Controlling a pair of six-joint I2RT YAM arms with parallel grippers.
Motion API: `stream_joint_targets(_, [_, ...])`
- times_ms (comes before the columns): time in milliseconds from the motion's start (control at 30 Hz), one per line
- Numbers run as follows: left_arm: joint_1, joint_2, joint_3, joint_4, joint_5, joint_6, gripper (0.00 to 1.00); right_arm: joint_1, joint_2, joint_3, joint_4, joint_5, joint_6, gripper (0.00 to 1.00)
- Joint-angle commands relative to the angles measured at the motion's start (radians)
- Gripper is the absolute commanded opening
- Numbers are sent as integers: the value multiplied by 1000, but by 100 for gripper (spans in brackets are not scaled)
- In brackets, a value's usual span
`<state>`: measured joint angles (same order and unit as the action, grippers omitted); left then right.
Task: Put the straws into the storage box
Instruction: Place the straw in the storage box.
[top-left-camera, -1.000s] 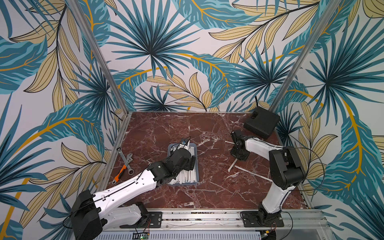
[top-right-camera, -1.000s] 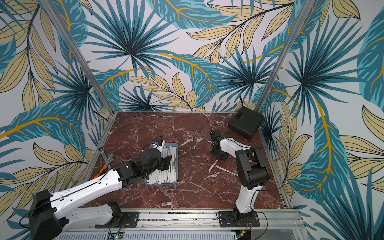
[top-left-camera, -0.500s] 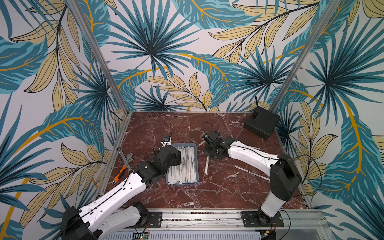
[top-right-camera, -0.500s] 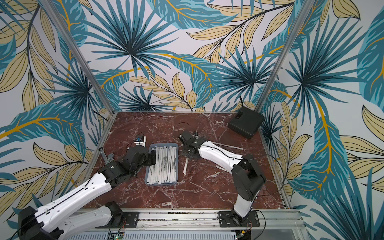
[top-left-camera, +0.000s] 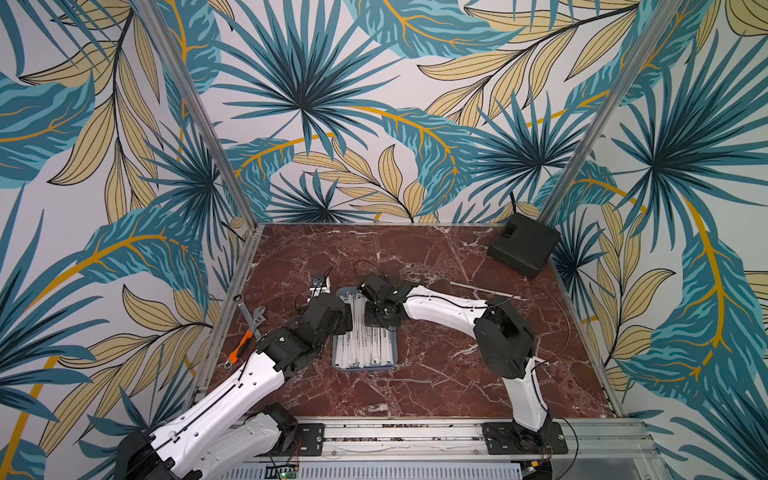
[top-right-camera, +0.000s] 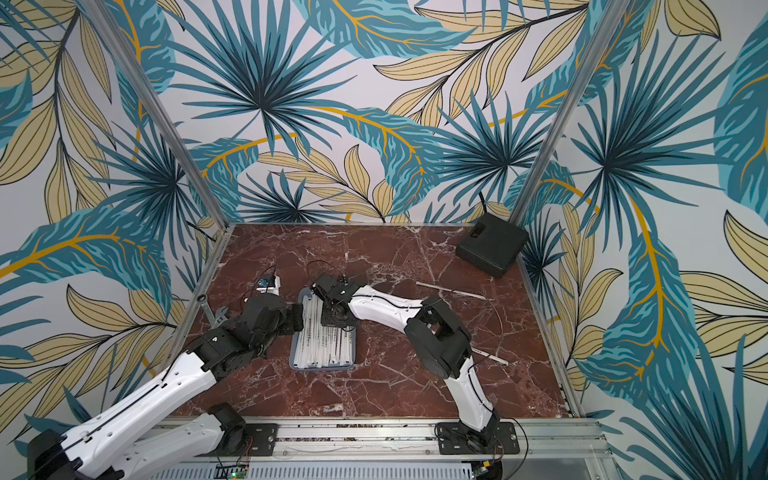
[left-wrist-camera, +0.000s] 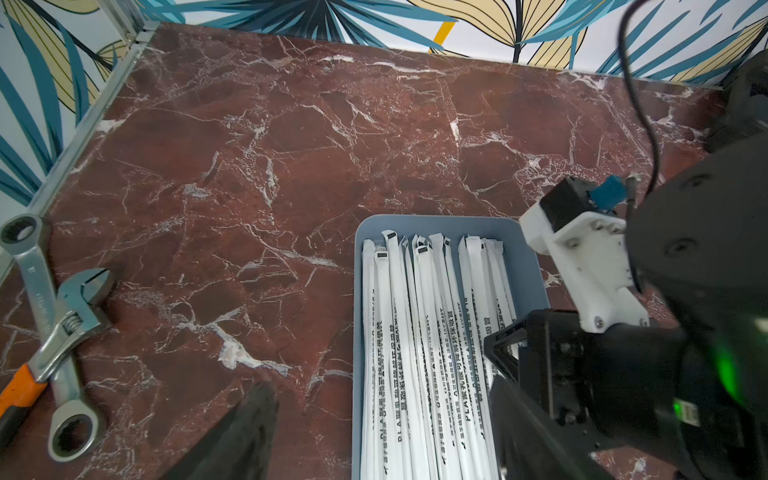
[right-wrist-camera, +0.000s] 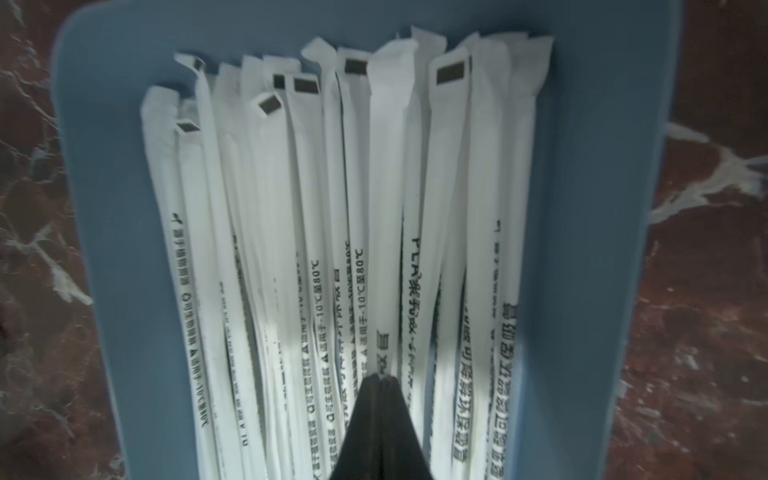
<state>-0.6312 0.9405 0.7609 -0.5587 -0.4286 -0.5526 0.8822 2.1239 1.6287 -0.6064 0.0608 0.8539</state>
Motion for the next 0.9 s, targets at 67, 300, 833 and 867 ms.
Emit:
stream_joint_targets(67, [5,-18,-23,5,14,-5,85,7,-4,1,-24,-15,-10,8])
stream_joint_targets(300, [4,0,-13,44,55,48,84,-14,-212,-99,-51,40,-1,21])
stream_joint_targets(833, [-365,379,122,346,102,205,83,-538,-738,-781,-90,229,237,64])
stream_joint_targets(867, [-369,385,124,349,106,204,83,-560,-735,-791,-82,229,249,65])
